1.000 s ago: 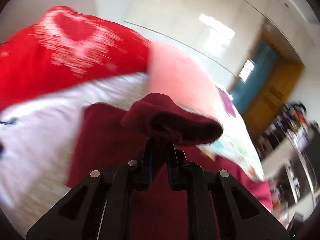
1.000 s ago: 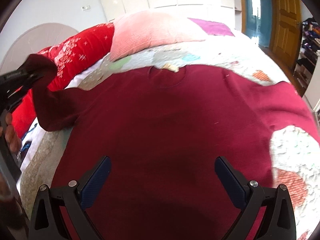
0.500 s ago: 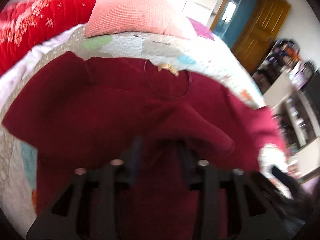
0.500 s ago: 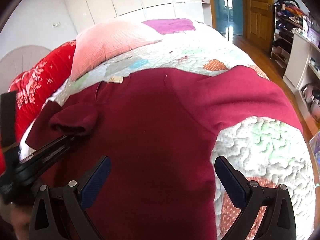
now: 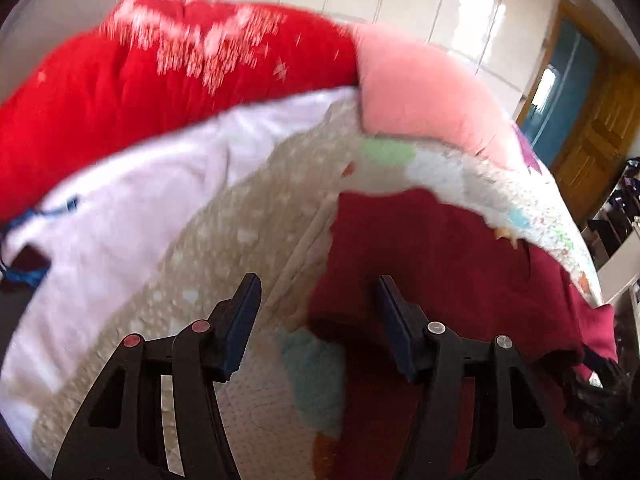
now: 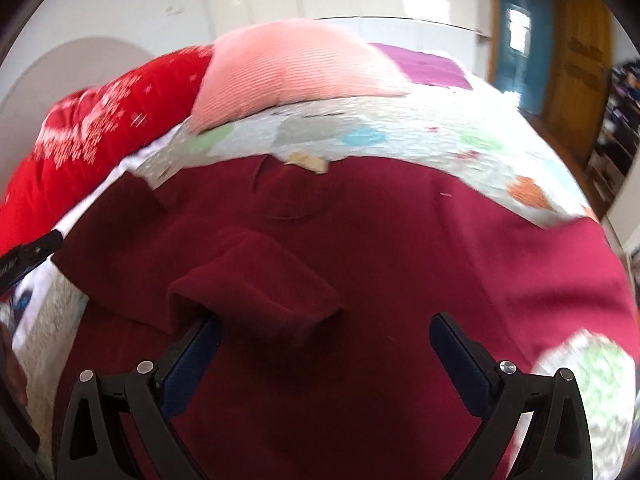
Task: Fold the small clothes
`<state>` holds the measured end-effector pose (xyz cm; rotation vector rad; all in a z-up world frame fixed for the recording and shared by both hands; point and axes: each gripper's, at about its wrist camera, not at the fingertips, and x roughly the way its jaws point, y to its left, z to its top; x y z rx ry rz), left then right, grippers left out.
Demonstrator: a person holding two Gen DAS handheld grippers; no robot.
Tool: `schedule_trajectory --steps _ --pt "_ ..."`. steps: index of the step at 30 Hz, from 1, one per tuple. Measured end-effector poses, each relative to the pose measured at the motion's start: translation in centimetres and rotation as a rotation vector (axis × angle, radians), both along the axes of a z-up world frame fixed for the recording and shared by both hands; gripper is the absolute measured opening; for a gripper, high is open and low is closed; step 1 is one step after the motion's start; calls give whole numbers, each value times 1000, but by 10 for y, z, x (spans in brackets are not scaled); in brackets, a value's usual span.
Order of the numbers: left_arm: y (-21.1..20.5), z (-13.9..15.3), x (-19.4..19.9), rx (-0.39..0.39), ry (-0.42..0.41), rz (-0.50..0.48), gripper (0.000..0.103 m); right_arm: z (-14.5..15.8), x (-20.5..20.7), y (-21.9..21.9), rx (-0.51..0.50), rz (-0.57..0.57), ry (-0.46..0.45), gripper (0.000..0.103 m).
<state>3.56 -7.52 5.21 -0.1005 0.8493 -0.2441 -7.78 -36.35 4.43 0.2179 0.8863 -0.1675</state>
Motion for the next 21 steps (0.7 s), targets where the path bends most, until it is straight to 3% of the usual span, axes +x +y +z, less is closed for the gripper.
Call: schedule_trajectory --steps 1,2,3,6,11,14,17,19,21 --pt "0 -4 -1 -2 14 -5 59 -3 9 4 -5 44 -4 70" --pt "-1 -5 -1 -4 20 -10 59 -5 15 6 -31 61 2 14" --pt "-3 -5 -4 -5 19 -16 59 -3 21 7 -74 55 5 8" --pt "-5 4 -3 -5 -12 -30 59 19 22 1 -99 52 -55 8" --pt "-7 13 -4 -18 -40 -29 59 60 -17 -16 -334 -66 -177 8" --pt "-21 5 -2 -6 -2 -53 59 37 -16 -30 -365 -84 -93 8" --pt "-37 -1 -4 25 -8 -83 59 -3 -6 -41 -340 -52 84 9" --pt "-50 -14 2 124 19 -92 59 -15 -11 -48 -305 -25 120 15" --pt "-50 -25 8 162 46 -78 59 -9 -28 -58 -303 -60 95 39"
